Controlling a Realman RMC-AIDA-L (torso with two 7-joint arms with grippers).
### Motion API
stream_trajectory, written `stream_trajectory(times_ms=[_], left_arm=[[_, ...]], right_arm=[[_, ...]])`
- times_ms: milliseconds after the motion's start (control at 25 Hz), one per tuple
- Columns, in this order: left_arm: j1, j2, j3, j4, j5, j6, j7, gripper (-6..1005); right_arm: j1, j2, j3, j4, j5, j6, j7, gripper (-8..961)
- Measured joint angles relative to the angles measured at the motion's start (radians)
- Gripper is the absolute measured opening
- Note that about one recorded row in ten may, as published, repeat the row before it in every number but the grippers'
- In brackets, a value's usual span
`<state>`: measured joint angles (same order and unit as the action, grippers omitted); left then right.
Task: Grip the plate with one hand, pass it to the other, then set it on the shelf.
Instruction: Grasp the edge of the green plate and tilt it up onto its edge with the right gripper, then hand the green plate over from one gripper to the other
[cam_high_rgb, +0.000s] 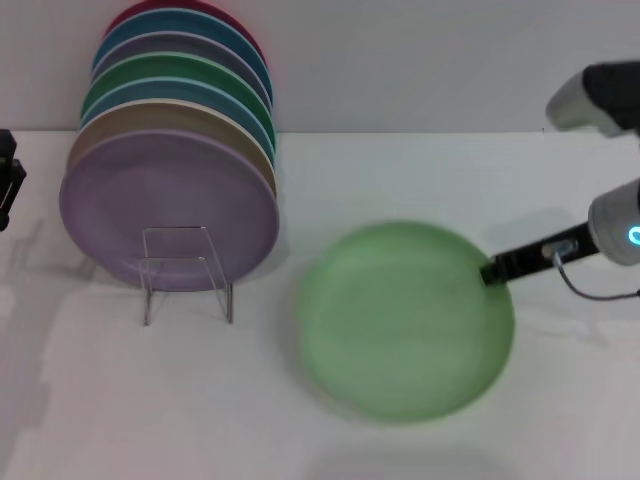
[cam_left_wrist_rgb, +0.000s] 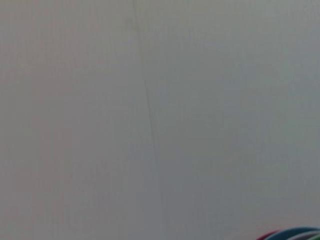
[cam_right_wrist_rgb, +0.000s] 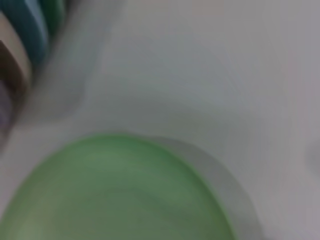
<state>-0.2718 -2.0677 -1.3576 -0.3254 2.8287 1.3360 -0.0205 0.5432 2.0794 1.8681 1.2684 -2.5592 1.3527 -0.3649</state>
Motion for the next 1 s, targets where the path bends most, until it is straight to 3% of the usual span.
stream_trajectory(times_ms=[40, 120, 240, 360, 400, 440, 480, 560, 720, 840, 1000], left_arm=[[0.002, 0.000, 0.002, -0.007, 0.000, 0.002, 0.000, 784], [0.004, 0.000, 0.004, -0.020, 0.000, 0.007, -0.001, 784], [0.023, 0.002, 0.024, -0.081, 0.000, 0.016, -0.029, 783], [0.054, 0.012, 0.041, -0.162, 0.013, 0.012, -0.081, 783], [0.071, 0.017, 0.043, -0.208, 0.033, 0.008, -0.098, 783], [0.108, 0.038, 0.067, -0.308, 0.058, -0.023, -0.122, 783], [0.108, 0.038, 0.067, -0.308, 0.058, -0.023, -0.122, 783], [0.147, 0.084, 0.119, -0.450, 0.064, -0.119, -0.145, 783], [0.185, 0.233, 0.225, -0.793, 0.063, -0.471, -0.206, 783], [0.180, 0.351, 0.272, -1.011, 0.064, -0.702, -0.292, 783], [0.152, 0.461, 0.310, -1.196, 0.063, -0.916, -0.366, 783]], right_arm=[[-0.041, -0.001, -0.013, 0.074, 0.043, -0.029, -0.020, 19], [-0.061, -0.001, -0.015, 0.104, 0.065, -0.044, -0.032, 19], [-0.164, 0.001, -0.028, 0.227, 0.231, -0.119, -0.124, 20], [-0.217, 0.001, -0.034, 0.278, 0.311, -0.154, -0.174, 20], [-0.240, 0.001, -0.035, 0.299, 0.339, -0.166, -0.197, 20], [-0.300, 0.003, -0.038, 0.347, 0.391, -0.198, -0.267, 21], [-0.300, 0.003, -0.038, 0.347, 0.391, -0.198, -0.267, 21], [-0.376, 0.004, -0.042, 0.381, 0.461, -0.254, -0.369, 21], [-0.485, 0.005, -0.013, 0.363, 0.647, -0.340, -0.606, 22], [-0.511, 0.008, 0.013, 0.291, 0.751, -0.369, -0.786, 22], [-0.506, 0.006, 0.031, 0.156, 0.881, -0.396, -1.036, 23]])
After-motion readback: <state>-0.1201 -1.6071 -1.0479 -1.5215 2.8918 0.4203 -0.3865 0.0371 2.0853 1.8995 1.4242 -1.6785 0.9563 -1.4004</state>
